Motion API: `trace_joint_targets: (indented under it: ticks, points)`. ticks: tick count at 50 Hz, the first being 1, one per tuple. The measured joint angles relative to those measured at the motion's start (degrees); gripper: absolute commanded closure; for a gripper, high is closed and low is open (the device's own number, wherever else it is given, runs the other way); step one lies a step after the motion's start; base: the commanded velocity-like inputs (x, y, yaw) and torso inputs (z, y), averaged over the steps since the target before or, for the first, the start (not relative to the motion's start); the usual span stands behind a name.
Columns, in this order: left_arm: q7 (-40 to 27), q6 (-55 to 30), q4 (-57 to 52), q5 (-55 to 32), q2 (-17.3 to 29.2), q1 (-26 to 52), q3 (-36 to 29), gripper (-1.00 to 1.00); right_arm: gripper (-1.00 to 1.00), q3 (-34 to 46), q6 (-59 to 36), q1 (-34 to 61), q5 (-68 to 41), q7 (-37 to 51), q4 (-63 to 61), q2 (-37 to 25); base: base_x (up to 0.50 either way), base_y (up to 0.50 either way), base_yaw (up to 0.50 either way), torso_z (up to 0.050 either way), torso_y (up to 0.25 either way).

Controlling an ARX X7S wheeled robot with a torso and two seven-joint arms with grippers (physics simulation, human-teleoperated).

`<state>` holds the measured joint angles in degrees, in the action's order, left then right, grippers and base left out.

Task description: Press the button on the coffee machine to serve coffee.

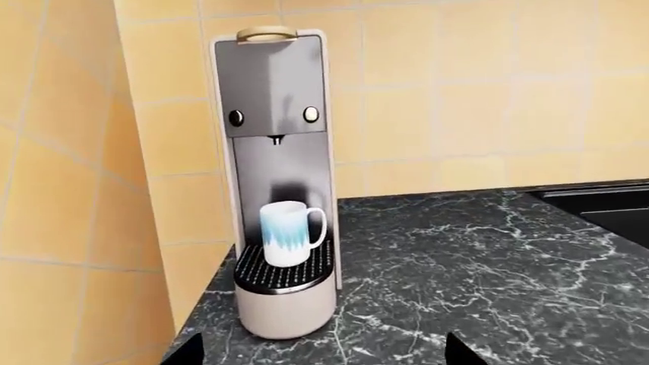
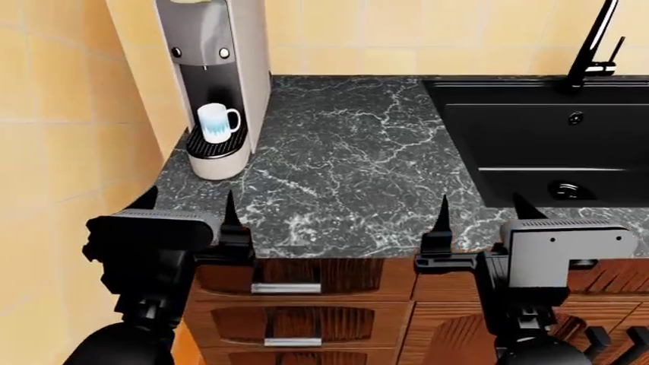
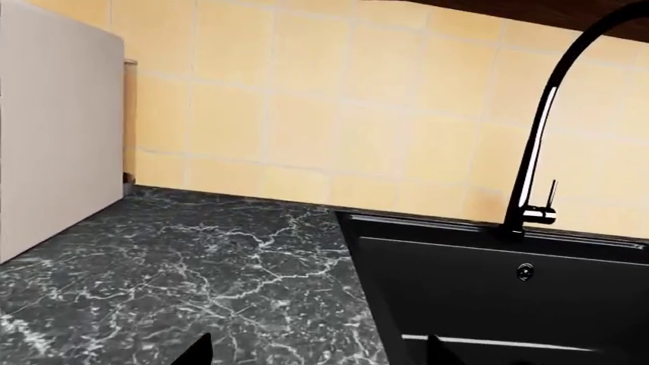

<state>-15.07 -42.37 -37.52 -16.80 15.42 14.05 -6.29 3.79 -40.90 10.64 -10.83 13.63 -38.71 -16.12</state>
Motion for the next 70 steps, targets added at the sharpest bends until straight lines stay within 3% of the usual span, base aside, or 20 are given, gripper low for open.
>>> trace_joint_targets:
  ticks: [57,70]
  points:
    - [-1.26,0.85,-0.17,-1.16,1.05,-0.37,-0.94,-1.0,-1.0,1.04,1.57,-0.52,-0.47,0.94,0.72,-1.26,0.26,0.1,0.0,0.0,0.0]
    - [-1.56,1.03,-0.16,-1.38,1.37,-0.46,-1.04,-1.0,-1.0,1.28,1.54,0.67,-2.55,-0.56,0.28,-1.41,0.02,0.01,0.0,0.0,0.0]
